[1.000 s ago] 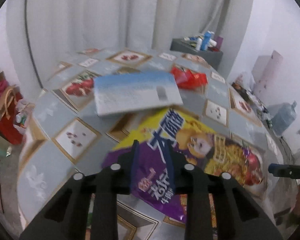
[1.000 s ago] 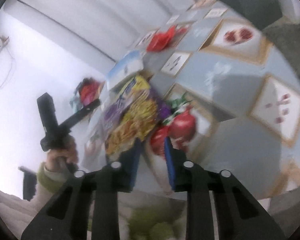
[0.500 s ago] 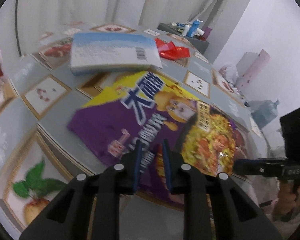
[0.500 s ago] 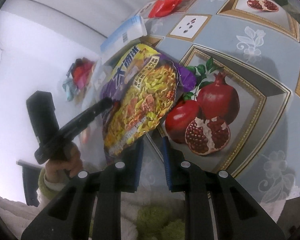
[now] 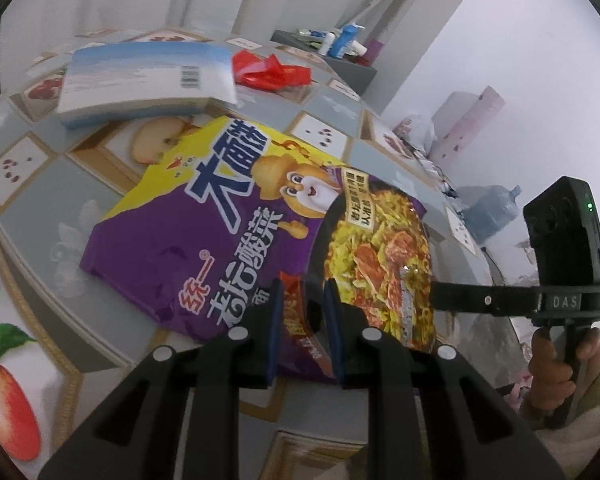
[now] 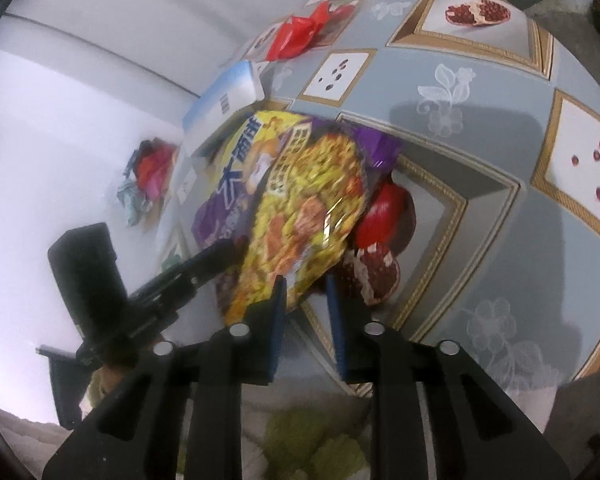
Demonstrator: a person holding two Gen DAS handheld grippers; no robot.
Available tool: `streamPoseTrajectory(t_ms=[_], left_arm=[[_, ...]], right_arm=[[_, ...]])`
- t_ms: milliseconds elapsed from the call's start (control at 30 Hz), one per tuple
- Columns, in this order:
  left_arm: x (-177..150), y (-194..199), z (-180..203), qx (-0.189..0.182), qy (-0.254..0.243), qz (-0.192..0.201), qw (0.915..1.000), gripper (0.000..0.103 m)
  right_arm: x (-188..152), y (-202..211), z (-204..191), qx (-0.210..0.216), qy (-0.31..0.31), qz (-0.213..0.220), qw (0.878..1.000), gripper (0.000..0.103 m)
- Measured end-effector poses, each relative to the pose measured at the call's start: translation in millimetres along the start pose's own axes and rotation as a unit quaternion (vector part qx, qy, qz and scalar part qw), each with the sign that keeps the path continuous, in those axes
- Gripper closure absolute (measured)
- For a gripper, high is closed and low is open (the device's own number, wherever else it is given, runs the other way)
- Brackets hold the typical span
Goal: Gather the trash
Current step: 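Grasp the purple noodle bag with both grippers and lift it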
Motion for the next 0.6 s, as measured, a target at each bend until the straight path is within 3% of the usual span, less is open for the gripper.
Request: streamPoseTrajectory(t_ms=[600], left_arm=[[-8,-14,30,-0.016,-0.042,-0.023,0.9987,0.083]], right_arm=[[-1,6,12,0.012,-0.043,0.013,0.999,0.074]])
Point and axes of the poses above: each gripper's, at about its wrist camera, not at the fingertips, and y roughly against the way its jaws point, z to its right, x to its top, the point moved 3 cm from there along -y, roughly the way its jaws point, and after that the axes turned 7 degrees about y, right-handed, at the moved point
